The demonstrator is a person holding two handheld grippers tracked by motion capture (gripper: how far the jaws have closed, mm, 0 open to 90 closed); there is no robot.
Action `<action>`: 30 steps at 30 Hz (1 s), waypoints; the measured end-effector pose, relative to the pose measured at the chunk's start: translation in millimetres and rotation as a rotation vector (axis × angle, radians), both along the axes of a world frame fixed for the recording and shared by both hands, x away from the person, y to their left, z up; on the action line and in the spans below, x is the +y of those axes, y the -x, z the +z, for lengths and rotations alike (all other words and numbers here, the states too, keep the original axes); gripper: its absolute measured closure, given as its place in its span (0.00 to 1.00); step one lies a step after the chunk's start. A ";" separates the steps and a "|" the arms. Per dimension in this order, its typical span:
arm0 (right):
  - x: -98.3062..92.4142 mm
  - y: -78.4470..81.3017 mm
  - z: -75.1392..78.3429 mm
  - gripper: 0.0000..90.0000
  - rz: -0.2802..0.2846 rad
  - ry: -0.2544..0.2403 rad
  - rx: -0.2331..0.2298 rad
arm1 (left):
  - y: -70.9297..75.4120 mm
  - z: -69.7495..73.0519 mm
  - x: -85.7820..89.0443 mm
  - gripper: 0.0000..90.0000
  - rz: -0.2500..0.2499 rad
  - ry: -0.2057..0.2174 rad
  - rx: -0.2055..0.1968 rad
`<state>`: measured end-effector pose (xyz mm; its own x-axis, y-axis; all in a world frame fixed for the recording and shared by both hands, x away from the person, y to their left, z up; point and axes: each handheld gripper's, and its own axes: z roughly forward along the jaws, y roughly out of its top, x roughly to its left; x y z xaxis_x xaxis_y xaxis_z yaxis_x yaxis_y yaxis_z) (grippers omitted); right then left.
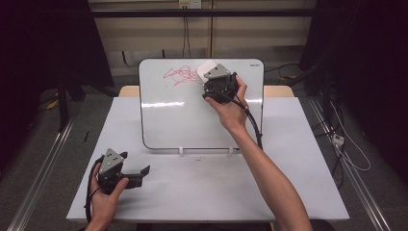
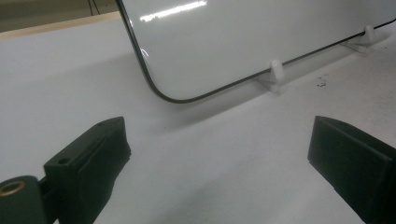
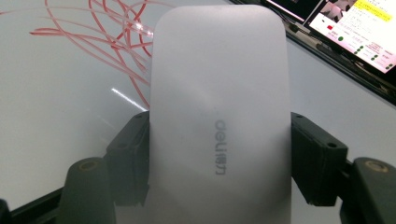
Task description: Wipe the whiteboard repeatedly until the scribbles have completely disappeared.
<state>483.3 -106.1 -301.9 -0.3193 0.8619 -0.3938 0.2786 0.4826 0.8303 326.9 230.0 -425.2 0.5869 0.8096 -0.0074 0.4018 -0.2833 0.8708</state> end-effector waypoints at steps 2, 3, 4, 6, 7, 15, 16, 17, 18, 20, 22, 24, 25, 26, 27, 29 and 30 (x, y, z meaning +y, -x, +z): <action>3.9 -1.9 -1.4 0.35 -0.024 -0.002 -0.002 | -0.5 -0.3 -0.1 0.06 -0.001 0.004 0.001; 5.6 -2.9 -1.9 0.35 -0.030 -0.005 -0.003 | -0.6 -0.5 -0.7 0.06 0.003 0.012 0.001; 7.3 -3.9 -2.0 0.35 -0.034 -0.007 -0.003 | -0.5 -0.2 -0.4 0.06 -0.003 0.006 0.002; 10.9 -5.5 -1.6 0.35 -0.041 -0.007 0.000 | -0.2 0.3 -1.3 0.06 0.000 0.011 -0.003; 12.6 -6.0 -1.1 0.35 -0.044 -0.008 0.002 | -0.8 0.0 -1.5 0.06 -0.002 0.011 0.000; 27.4 -5.9 -3.1 0.35 -0.032 0.009 -0.008 | -1.5 0.2 -1.4 0.06 -0.006 0.010 0.001; 29.2 -5.9 -3.5 0.35 -0.029 0.007 -0.005 | -1.3 0.4 -1.1 0.06 -0.006 0.008 -0.002; 30.6 -6.0 -3.7 0.35 -0.031 0.013 -0.006 | -1.3 0.4 -1.1 0.06 -0.006 0.008 -0.002; 32.1 -6.5 -4.0 0.35 -0.028 0.005 -0.005 | -1.6 0.0 -1.0 0.06 -0.005 0.010 0.000; 36.3 -6.8 -4.5 0.35 -0.026 0.010 -0.006 | -1.7 0.0 -1.1 0.06 -0.004 0.010 0.002; 41.4 -6.3 -5.7 0.35 -0.007 0.014 -0.005 | -1.7 0.0 -1.2 0.06 -0.006 0.010 0.001; 48.8 -5.3 -8.4 0.35 0.004 0.029 -0.005 | -1.4 0.1 -1.4 0.06 -0.007 0.009 0.000; 51.3 -5.2 -9.3 0.35 0.010 0.030 -0.006 | -1.4 0.1 -1.3 0.06 -0.006 0.010 0.000; 53.6 -5.0 -10.0 0.35 0.010 0.027 -0.006 | -1.4 0.2 -0.9 0.06 -0.004 0.010 -0.001; 54.7 -5.1 -10.2 0.35 0.011 0.031 -0.011 | -1.4 0.2 -0.9 0.06 -0.004 0.010 -0.001; 55.6 -5.5 -10.2 0.35 0.014 0.026 -0.010 | -1.3 0.1 -0.9 0.06 -0.003 0.016 -0.002; 59.8 -5.2 -10.8 0.35 0.020 0.033 -0.008 | -1.5 0.0 -0.6 0.06 -0.004 0.013 0.000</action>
<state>488.5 -46.3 -312.7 -0.3329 0.8418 -0.4250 0.2617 0.5155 0.8160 328.4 229.4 -425.2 0.5903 0.8070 -0.0173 0.4003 -0.2741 0.8745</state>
